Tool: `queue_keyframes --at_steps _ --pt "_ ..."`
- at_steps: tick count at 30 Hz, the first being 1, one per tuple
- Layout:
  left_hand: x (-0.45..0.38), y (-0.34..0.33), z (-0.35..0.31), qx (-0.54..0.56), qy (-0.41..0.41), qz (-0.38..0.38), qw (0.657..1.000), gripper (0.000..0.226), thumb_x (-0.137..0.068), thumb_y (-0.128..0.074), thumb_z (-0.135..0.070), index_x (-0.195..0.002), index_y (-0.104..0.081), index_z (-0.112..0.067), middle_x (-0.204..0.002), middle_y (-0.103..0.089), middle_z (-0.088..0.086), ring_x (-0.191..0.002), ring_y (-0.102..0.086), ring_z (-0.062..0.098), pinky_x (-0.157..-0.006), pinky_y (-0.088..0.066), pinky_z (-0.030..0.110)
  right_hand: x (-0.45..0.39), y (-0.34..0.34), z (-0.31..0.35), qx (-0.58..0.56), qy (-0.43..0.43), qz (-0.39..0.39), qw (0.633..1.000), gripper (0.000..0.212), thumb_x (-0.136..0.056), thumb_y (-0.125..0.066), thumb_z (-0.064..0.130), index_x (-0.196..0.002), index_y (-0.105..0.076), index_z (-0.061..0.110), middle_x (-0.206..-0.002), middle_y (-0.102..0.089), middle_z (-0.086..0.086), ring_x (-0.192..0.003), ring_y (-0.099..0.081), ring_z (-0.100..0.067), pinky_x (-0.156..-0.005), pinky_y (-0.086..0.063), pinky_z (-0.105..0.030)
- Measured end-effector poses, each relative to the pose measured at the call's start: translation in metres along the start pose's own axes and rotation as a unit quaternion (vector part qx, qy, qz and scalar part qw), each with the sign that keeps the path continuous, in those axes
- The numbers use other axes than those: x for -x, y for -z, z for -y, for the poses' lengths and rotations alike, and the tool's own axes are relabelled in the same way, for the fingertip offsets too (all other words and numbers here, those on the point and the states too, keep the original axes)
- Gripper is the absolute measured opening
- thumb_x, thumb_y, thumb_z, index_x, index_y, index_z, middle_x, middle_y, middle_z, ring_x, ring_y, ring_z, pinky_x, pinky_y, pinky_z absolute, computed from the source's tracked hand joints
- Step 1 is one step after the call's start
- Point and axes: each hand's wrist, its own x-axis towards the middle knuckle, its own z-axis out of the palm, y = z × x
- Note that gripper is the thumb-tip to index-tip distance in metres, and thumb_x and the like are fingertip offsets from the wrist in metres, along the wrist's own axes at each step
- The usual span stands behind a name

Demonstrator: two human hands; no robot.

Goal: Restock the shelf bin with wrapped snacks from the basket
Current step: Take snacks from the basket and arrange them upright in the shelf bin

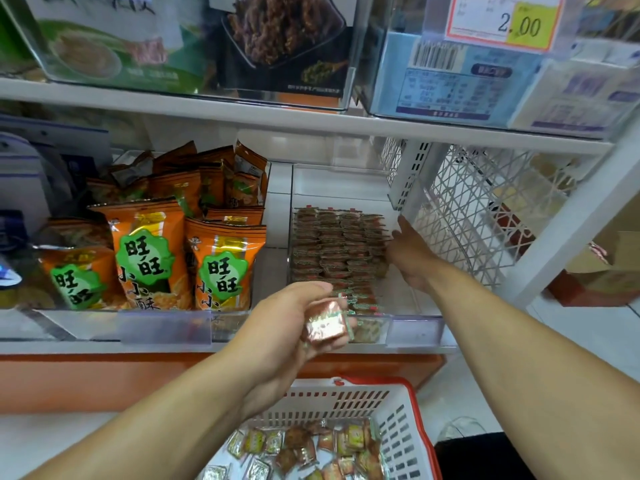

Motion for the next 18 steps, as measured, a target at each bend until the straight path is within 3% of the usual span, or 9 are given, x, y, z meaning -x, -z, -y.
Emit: queue_keyframes --at_steps 2,4,7,9,11,13,15,18 --pt "0.001 0.001 -0.002 0.04 0.007 0.005 0.999 0.024 -0.102 -0.052 -0.011 -0.122 -0.061 -0.002 -0.104 -0.076 0.024 -0.094 -0.076 0.04 -0.071 -0.065 0.044 0.011 0.002 0.007 0.104 0.073 -0.024 0.992 0.081 -0.094 -0.051 -0.002 -0.159 -0.017 0.034 -0.165 -0.026 0.001 -0.127 -0.053 -0.02 -0.094 -0.052 -0.024" --pt "0.002 0.004 -0.003 0.072 0.007 0.008 0.997 0.027 -0.101 -0.048 -0.009 -0.123 -0.061 -0.001 -0.113 -0.073 0.028 -0.099 -0.074 0.043 -0.075 -0.065 0.048 0.026 -0.001 0.022 0.168 0.183 -0.057 0.967 0.066 -0.094 -0.052 0.001 -0.149 -0.039 0.035 -0.157 -0.039 0.003 -0.127 -0.05 -0.013 -0.083 -0.044 -0.006" --pt "0.003 0.006 -0.005 0.09 0.005 0.004 0.996 0.034 -0.096 -0.042 0.001 -0.121 -0.065 -0.001 -0.124 -0.065 0.03 -0.105 -0.071 0.044 -0.078 -0.064 0.048 0.057 -0.014 0.051 0.138 0.282 -0.04 0.948 0.027 -0.096 -0.063 0.021 -0.11 -0.065 0.043 -0.115 -0.069 0.015 -0.103 -0.063 0.0 -0.091 -0.052 -0.024" --pt "0.003 0.006 -0.005 0.104 -0.004 -0.002 0.995 0.043 -0.091 -0.037 0.01 -0.12 -0.066 -0.001 -0.124 -0.064 0.03 -0.106 -0.07 0.043 -0.076 -0.064 0.045 0.083 -0.021 0.064 0.089 0.269 0.079 0.956 0.012 -0.092 -0.07 0.032 -0.101 -0.069 0.041 -0.097 -0.074 0.011 -0.088 -0.07 -0.003 -0.083 -0.056 -0.03" --pt "0.004 0.006 -0.007 0.108 -0.017 -0.005 0.994 0.049 -0.088 -0.036 0.016 -0.122 -0.065 -0.002 -0.121 -0.065 0.029 -0.105 -0.071 0.041 -0.073 -0.064 0.043 0.109 -0.02 0.067 0.091 0.283 0.183 0.937 0.023 -0.087 -0.077 0.03 -0.109 -0.071 0.035 -0.099 -0.074 0.003 -0.089 -0.07 -0.008 -0.081 -0.056 -0.028" --pt "0.006 0.006 -0.008 0.101 -0.027 -0.004 0.995 0.052 -0.086 -0.037 0.018 -0.126 -0.062 -0.004 -0.119 -0.067 0.028 -0.101 -0.073 0.037 -0.07 -0.064 0.039 0.131 -0.014 0.064 0.142 0.307 0.227 0.913 0.039 -0.081 -0.083 0.027 -0.119 -0.071 0.03 -0.105 -0.072 0.004 -0.098 -0.068 -0.006 -0.088 -0.055 -0.027" --pt "0.01 0.007 -0.009 0.094 -0.03 0.005 0.995 0.05 -0.086 -0.04 0.014 -0.128 -0.06 -0.005 -0.118 -0.067 0.03 -0.1 -0.072 0.035 -0.07 -0.063 0.037 0.145 -0.009 0.056 0.206 0.321 0.223 0.897 0.048 -0.076 -0.087 0.03 -0.121 -0.071 0.031 -0.108 -0.07 0.01 -0.103 -0.066 -0.006 -0.093 -0.053 -0.029" --pt "0.017 0.007 -0.007 0.075 -0.039 0.027 0.996 0.036 -0.094 -0.049 -0.001 -0.128 -0.059 -0.006 -0.118 -0.07 0.03 -0.096 -0.071 0.035 -0.079 -0.063 0.037 0.155 -0.008 0.051 0.219 0.341 0.183 0.896 0.037 -0.073 -0.089 0.024 -0.104 -0.071 0.031 -0.098 -0.07 0.014 -0.096 -0.067 -0.006 -0.09 -0.054 -0.035"
